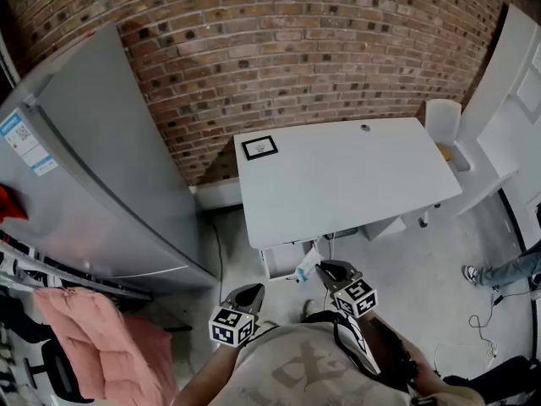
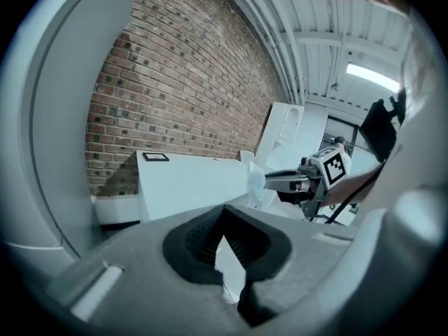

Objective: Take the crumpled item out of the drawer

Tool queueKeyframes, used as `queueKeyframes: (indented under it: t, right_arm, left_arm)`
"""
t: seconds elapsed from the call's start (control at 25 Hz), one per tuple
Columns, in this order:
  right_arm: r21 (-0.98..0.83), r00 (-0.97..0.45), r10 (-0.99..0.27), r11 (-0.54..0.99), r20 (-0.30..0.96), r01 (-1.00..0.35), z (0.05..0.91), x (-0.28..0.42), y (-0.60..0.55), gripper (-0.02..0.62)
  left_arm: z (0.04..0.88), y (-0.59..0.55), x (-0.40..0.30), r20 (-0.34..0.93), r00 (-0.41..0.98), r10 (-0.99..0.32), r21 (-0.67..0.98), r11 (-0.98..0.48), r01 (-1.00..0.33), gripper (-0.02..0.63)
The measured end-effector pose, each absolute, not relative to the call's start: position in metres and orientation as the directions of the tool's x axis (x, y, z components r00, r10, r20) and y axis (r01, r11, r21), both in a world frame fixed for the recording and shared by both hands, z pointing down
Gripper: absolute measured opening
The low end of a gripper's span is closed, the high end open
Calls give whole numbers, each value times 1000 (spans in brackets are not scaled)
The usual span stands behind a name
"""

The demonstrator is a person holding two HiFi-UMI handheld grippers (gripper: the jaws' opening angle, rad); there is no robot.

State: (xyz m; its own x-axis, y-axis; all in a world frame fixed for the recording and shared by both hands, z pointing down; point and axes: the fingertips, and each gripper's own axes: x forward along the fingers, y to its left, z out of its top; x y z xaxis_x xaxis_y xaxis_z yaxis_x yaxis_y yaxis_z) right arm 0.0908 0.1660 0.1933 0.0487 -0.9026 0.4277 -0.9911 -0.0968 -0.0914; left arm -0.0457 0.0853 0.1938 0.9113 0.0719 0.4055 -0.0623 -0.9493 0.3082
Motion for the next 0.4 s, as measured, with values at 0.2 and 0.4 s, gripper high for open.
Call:
queueKeyframes:
  t: [0.2,0.4]
  right_arm:
    - [-78,31,-909,-70,417,-995,190,85,157,29]
    - [-65,12,-909,-43,416,-997,190,77,143,29]
  left_arm:
    - [190,80,-48,391,919,49,299,-951,-76,3]
    - [193,70,-52,382,923,42,300,-951,-81,3]
